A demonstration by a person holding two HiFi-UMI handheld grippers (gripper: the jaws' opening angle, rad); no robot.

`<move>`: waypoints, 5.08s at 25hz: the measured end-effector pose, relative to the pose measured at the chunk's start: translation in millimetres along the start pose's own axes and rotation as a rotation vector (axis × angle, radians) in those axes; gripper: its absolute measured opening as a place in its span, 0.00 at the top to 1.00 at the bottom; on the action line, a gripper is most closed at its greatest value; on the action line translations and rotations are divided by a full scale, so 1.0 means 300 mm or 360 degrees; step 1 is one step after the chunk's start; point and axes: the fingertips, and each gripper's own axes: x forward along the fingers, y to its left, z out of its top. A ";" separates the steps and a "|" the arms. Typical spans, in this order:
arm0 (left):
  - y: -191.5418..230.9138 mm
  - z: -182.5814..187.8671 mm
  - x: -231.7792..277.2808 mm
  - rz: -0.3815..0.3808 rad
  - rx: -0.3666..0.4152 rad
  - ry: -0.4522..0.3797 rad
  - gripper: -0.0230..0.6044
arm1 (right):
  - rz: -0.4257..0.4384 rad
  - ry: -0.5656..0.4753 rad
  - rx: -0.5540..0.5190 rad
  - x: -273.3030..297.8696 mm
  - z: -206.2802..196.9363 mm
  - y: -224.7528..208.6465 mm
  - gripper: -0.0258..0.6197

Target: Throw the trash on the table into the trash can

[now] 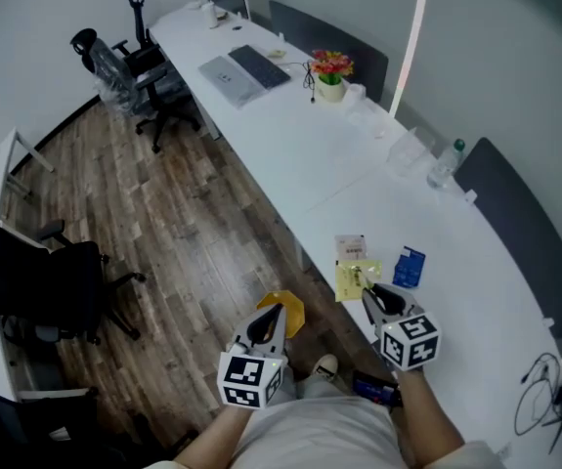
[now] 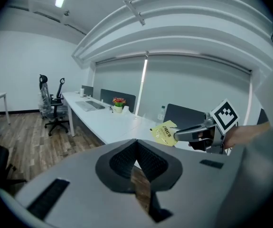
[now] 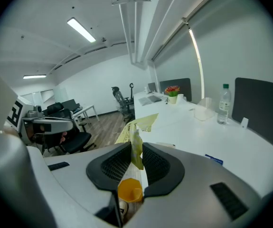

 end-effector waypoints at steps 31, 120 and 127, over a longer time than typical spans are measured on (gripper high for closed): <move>0.472 -0.141 -0.114 0.0133 -0.0191 0.0019 0.96 | 0.0253 0.0185 -0.0084 0.393 -0.093 0.404 0.82; 0.514 -0.454 0.016 0.0130 -0.0310 0.0217 0.96 | 0.0616 0.0400 -0.0010 0.636 -0.412 0.527 0.89; 0.436 -0.238 -0.065 0.0086 -0.0227 0.0165 0.96 | 0.0791 0.0122 0.0081 0.413 -0.062 0.595 0.89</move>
